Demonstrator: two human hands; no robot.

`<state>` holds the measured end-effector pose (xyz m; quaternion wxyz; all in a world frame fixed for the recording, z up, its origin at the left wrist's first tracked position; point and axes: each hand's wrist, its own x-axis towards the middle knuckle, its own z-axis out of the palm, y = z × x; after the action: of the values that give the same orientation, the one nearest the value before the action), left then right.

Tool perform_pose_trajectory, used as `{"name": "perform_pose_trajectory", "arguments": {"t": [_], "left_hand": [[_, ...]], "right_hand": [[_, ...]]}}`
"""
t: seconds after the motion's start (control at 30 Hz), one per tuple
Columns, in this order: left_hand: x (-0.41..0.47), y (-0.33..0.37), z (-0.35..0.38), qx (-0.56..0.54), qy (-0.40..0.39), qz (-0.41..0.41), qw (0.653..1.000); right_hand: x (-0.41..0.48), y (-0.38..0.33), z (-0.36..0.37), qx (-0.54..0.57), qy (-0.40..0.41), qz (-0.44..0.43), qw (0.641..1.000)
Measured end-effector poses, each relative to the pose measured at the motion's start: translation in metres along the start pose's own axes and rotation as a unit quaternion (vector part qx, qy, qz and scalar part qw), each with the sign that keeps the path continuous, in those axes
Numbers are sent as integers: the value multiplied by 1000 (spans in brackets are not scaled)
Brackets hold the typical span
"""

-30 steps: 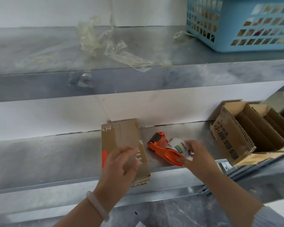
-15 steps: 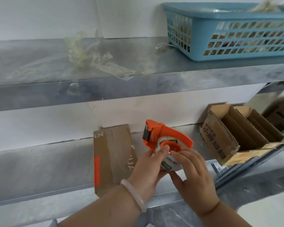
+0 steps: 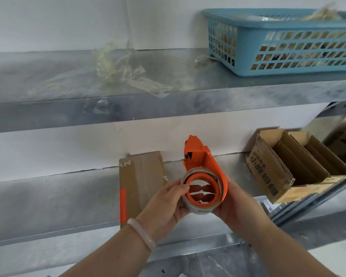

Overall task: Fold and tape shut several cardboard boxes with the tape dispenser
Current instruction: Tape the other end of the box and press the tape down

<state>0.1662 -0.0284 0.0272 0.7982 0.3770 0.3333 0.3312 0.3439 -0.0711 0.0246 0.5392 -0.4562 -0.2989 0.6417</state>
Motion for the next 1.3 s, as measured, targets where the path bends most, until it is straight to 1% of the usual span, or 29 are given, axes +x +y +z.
{"name": "perform_pose_trajectory", "arguments": {"t": [0.03,0.1,0.17,0.2,0.23,0.3,0.33,0.4,0.43,0.47,0.5,0.63,0.73,0.9,0.97,1.03,1.13,1.3], "left_hand": [[0,-1,-3,13,0,1,1000],[1,-4,-11,75,-1,15,997],[3,-8,-19,120,-36,31,992],[3,-8,-23,125,-54,37,990],[2,-8,-26,125,-59,43,989],[-2,0,-28,104,-32,55,992],[-3,7,-29,71,-2,48,996],[-2,23,-33,-10,49,10,999],[-1,31,-36,-36,62,-5,997],[-1,41,-38,-39,65,-18,997],[-4,49,-39,-28,64,-25,997],[-14,63,-39,77,82,-46,993],[-21,60,-41,86,95,-58,990],[-28,54,-48,91,86,-79,989],[-29,53,-48,89,101,-75,988],[-29,51,-48,115,128,-55,984],[-29,50,-47,223,164,-19,961],[-29,46,-42,382,207,44,900]], "right_hand": [[0,1,1,40,-31,12,999],[1,0,-1,108,-85,27,990],[2,-1,-2,154,-143,17,977],[2,-2,-1,158,-158,7,975],[2,-4,1,145,-154,-6,977],[1,-10,5,101,-128,-34,986],[1,-13,5,71,-124,-43,989],[-1,-21,4,-22,-138,-51,989],[-3,-24,4,-73,-146,-52,985],[-5,-27,4,-117,-148,-50,981],[-7,-30,4,-155,-153,-49,975],[-12,-37,10,-270,-170,-52,946],[-12,-38,11,-331,-177,-52,925],[-8,-37,6,-389,-191,-28,901],[-8,-36,5,-392,-195,-31,898],[-8,-36,5,-401,-202,-43,892],[-8,-35,5,-429,-214,-55,876],[-5,-33,1,-458,-224,-54,858]]}}
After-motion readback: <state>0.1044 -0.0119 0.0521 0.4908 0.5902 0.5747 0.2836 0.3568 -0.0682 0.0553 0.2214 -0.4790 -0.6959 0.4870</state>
